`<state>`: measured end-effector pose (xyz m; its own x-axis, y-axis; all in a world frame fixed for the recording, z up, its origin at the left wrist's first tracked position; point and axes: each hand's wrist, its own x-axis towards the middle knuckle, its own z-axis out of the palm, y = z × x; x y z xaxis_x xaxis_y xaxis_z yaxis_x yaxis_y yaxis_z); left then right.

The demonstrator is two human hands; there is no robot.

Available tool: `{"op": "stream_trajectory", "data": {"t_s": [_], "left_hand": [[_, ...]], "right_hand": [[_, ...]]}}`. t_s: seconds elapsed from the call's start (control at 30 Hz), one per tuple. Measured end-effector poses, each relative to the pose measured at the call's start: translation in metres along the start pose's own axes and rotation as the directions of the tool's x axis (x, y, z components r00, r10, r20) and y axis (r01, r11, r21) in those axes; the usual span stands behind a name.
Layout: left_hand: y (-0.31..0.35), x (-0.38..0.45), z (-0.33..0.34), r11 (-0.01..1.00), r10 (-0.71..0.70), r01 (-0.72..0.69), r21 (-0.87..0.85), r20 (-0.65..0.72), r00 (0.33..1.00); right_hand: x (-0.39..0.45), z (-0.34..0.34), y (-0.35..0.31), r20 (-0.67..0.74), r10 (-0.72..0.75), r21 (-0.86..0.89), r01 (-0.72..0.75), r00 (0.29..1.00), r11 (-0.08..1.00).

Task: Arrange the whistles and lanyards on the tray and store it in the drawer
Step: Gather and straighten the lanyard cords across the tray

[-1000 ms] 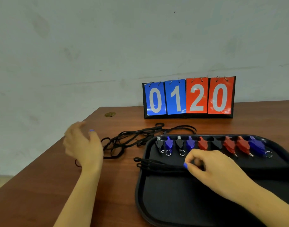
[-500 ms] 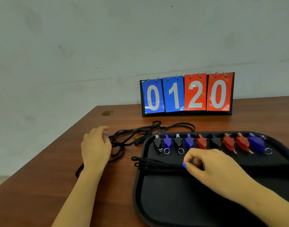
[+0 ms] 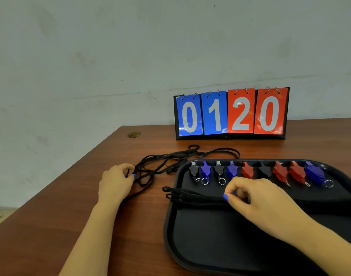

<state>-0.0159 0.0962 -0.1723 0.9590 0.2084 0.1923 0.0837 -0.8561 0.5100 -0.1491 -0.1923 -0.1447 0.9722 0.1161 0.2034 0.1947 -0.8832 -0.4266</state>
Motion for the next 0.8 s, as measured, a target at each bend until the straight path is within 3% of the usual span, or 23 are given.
{"op": "stream_trajectory", "data": {"t_s": [0.37, 0.47, 0.67, 0.8], "left_hand": [[0.006, -0.006, -0.003, 0.951, 0.111, -0.084, 0.298, -0.075, 0.991], [0.006, -0.005, -0.003, 0.968, 0.118, -0.089, 0.236, -0.114, 0.986], [0.013, -0.011, -0.012, 0.998, 0.06, -0.05, 0.041, -0.319, 0.946], [0.012, -0.007, -0.013, 1.0, 0.03, -0.029, 0.004, -0.257, 0.966]], "right_hand": [[0.0, 0.0, 0.001, 0.004, -0.003, 0.014, 0.003, 1.0, 1.0], [0.0, 0.0, 0.0, 0.007, -0.004, 0.016, 0.004, 1.0, 1.0], [0.0, -0.001, 0.0, 0.003, -0.002, 0.018, 0.002, 1.0, 1.0], [-0.001, -0.001, -0.002, 0.005, 0.005, 0.014, -0.005, 1.0, 1.0]]}}
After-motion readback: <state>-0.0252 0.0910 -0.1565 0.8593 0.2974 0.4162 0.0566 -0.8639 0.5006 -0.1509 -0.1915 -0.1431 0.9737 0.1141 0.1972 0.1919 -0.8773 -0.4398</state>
